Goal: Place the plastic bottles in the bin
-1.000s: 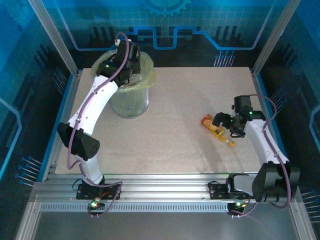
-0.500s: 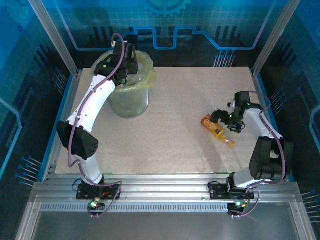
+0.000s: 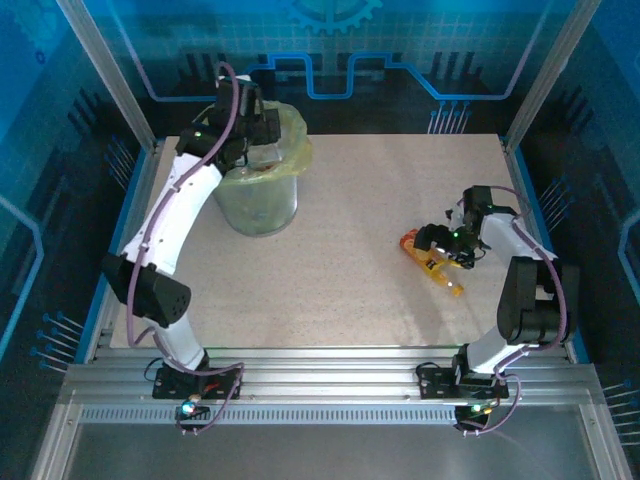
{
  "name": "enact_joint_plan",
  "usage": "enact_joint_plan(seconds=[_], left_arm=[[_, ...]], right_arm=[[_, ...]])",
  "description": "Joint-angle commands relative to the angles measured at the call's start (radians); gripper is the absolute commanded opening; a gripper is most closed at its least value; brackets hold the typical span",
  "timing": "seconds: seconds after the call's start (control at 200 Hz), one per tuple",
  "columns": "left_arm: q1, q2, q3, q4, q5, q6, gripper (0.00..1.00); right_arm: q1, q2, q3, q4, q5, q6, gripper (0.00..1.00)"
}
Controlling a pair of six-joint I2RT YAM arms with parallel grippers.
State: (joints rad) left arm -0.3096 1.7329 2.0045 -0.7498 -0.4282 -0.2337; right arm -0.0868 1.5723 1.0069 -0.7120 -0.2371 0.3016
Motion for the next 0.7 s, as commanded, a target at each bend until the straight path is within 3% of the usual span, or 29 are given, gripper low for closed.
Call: enact_joint_plan(seconds=[0.0, 0.27, 0.515, 0.695], left_arm=[[0.007, -0.114, -0.033, 0.069, 0.042, 0.000, 0.97], [0.007, -0.283, -0.185, 0.148, 0.047, -0.022, 0.99], [0.013, -0.377, -0.274, 0.161, -0.005, -0.029, 0.99], [0.098, -0.413, -0.325, 0.144, -0.006, -0.069, 0.99]], right_arm=[[0.038, 0.001, -0.018, -0.010, -0.019, -0.003, 0.98], [0.136, 0.016, -0.009, -0.030, 0.052, 0.018, 0.97], [0.221, 0.120, 0.067, -0.056, 0.178, -0.003, 0.93], [0.266, 0.213, 0.152, -0.072, 0.246, -0.020, 0.94]])
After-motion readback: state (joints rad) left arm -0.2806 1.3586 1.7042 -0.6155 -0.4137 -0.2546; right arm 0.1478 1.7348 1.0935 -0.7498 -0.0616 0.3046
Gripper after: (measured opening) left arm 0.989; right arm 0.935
